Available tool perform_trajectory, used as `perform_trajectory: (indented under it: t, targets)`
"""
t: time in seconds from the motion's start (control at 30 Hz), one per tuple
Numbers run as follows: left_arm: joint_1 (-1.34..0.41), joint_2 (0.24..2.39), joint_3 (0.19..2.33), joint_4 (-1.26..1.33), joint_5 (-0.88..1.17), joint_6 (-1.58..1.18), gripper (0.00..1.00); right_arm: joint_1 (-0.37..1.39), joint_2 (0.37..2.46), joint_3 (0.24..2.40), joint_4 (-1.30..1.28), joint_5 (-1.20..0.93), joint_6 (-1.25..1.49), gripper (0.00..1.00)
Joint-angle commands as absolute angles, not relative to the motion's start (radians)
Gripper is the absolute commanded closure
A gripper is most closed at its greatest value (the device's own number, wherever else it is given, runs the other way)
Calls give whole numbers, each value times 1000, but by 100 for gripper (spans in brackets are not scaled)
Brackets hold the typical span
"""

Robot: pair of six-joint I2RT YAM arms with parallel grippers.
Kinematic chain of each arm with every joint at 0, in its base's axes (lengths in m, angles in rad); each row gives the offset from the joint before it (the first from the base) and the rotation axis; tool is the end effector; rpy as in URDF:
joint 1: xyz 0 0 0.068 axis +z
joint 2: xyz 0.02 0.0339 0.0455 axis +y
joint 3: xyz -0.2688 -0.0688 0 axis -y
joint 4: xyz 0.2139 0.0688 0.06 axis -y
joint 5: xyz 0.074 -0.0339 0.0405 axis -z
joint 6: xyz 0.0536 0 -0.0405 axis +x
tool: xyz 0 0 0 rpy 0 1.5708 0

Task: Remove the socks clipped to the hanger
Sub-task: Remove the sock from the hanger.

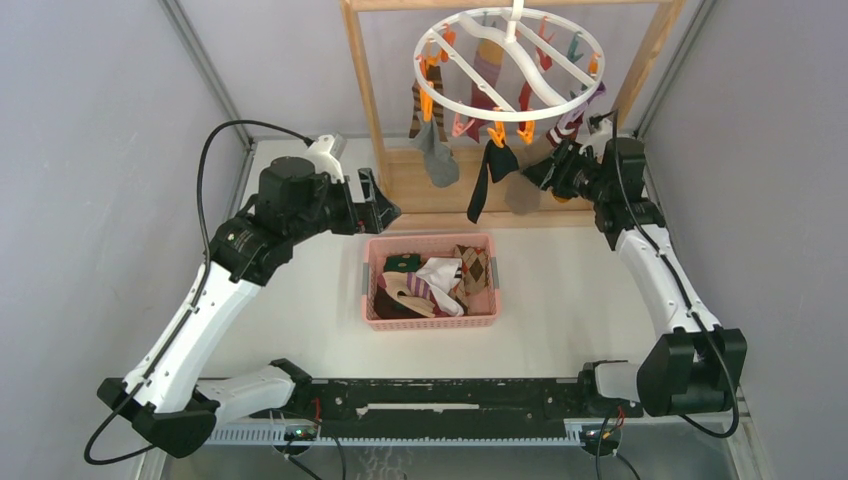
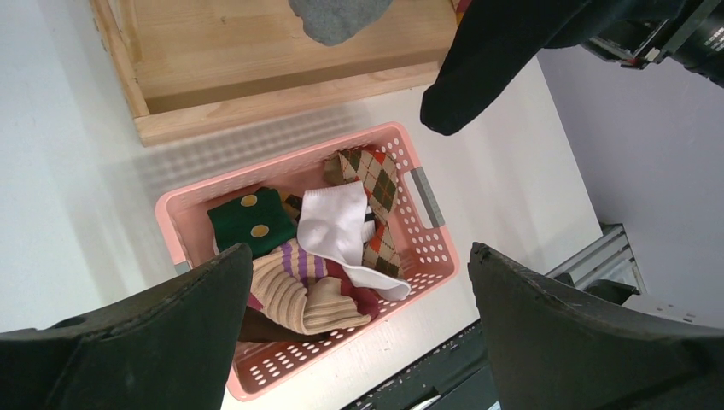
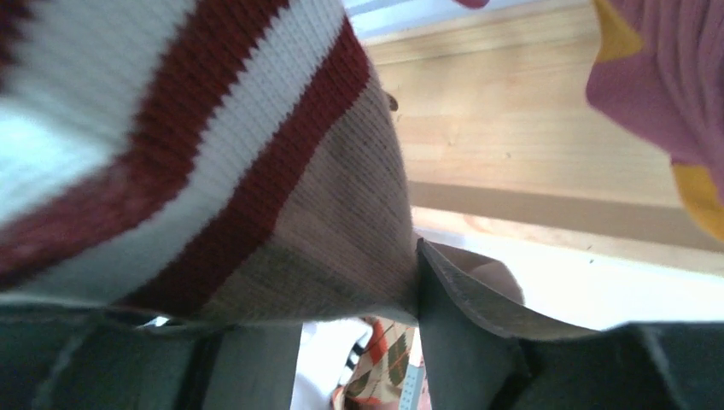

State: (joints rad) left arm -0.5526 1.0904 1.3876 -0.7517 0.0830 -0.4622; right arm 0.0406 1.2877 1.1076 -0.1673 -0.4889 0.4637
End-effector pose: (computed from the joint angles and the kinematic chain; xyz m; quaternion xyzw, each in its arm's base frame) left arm 0.1655 -0.1073 0.4159 0.0602 0.8456 -0.2879 0.4454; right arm 0.2789 0.0365 0.3510 0.0309 0.8058 0.3309 0.4901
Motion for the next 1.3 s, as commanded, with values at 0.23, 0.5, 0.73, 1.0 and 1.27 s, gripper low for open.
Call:
perform_trajectory:
  t: [0.23,0.5,0.73,1.0,1.27]
  targets:
    - [-545,1077,1442,-719,88,-451,0,58,1164,1096,-270,-506,478,90]
    - [-545,1083,1481,-703,120,-470,0,68,1085,1097,-317,-503,500,99]
    - [-546,1101,1563,-715,164,-482,0,118,1028,1097,-396,-489,509,100]
    - [-546,1108,1590,-703,222,-504,0,247,971,1098,-449,-450,516,100]
    - [-557,1136,1620,-685,315,-518,0,316,951,1098,-454,-434,541,100]
